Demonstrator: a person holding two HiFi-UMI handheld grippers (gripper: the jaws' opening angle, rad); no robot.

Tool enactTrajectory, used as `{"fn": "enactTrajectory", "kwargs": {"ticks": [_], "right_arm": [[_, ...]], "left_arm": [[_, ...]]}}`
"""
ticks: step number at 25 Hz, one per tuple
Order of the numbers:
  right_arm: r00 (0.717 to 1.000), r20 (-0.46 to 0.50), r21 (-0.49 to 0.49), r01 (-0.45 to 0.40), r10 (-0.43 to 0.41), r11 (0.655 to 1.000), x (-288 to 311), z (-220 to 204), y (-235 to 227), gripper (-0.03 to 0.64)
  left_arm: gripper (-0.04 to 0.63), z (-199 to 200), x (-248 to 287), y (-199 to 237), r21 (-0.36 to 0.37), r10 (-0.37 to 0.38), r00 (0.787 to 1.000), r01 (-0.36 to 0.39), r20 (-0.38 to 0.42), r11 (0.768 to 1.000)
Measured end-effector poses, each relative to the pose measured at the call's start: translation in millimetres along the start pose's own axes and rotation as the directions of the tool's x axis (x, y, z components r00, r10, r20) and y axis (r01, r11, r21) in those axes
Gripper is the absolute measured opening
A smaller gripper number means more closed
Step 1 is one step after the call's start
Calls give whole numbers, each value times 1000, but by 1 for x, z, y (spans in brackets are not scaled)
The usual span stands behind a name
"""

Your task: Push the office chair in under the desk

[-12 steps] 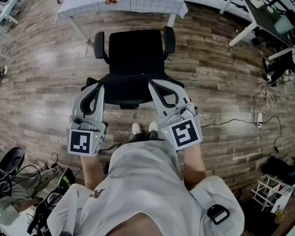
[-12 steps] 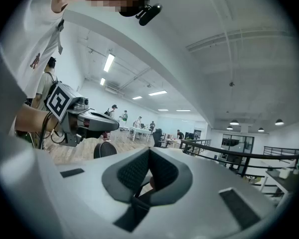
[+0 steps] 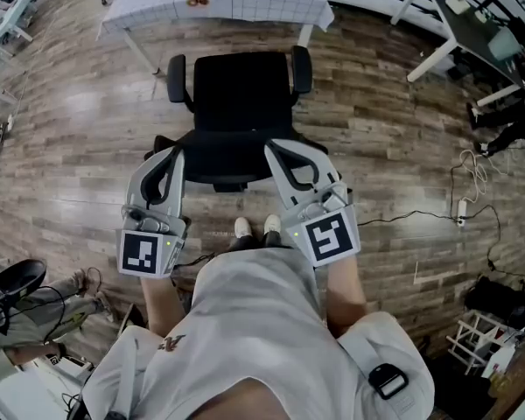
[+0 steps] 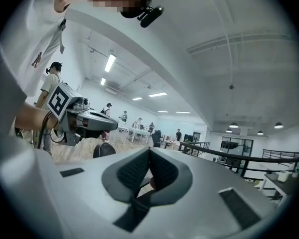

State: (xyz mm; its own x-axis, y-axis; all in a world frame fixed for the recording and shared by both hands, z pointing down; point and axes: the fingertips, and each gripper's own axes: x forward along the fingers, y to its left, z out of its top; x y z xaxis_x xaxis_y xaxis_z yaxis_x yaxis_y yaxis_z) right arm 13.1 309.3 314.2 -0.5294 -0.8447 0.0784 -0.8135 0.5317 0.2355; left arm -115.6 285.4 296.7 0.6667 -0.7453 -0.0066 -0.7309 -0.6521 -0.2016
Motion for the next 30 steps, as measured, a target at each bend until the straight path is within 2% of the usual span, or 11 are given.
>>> {"fn": "enactTrajectory", "kwargs": {"ticks": [5, 9, 17, 19, 21, 22, 23, 26, 27, 30], "right_arm": [[1000, 21, -13, -13, 14, 1000, 1, 3, -1, 3], [999, 25, -38, -21, 22, 999, 2, 5, -3, 5], [999, 3, -61, -38, 38, 997, -8, 5, -3, 21], [998, -9, -70, -59, 59, 996, -9, 3, 0, 101], [997, -23, -95, -81, 79, 992, -8, 2, 3, 106], [995, -29, -110, -94, 91, 989, -7, 1, 4, 153], [994, -35, -124, -107, 103, 987, -6, 0, 5, 173], [989, -58, -152, -141, 133, 978, -3, -4, 9, 187], [987, -70, -160, -156, 146, 975, -2, -6, 12, 229], [978, -103, -175, -195, 179, 965, -2, -14, 18, 232]], "left_arm": [[3, -3, -2, 7, -3, 9, 1000, -9, -3, 1000], [3, 1, -4, 11, 24, -2, 1000, 1, 10, 1000], [114, -1, -13, 0, 114, -61, 998, 65, -32, 991], [135, -3, -15, -4, 129, -82, 995, 88, -48, 988], [161, -6, -16, -8, 142, -109, 992, 117, -62, 983], [174, -7, -16, -9, 149, -123, 990, 132, -69, 980], [188, -8, -15, -10, 155, -139, 987, 149, -77, 977], [236, -13, -16, -13, 167, -186, 977, 201, -100, 965], [252, -15, -16, -14, 169, -201, 974, 217, -107, 962], [289, -22, -18, -16, 179, -232, 963, 254, -135, 950]]}}
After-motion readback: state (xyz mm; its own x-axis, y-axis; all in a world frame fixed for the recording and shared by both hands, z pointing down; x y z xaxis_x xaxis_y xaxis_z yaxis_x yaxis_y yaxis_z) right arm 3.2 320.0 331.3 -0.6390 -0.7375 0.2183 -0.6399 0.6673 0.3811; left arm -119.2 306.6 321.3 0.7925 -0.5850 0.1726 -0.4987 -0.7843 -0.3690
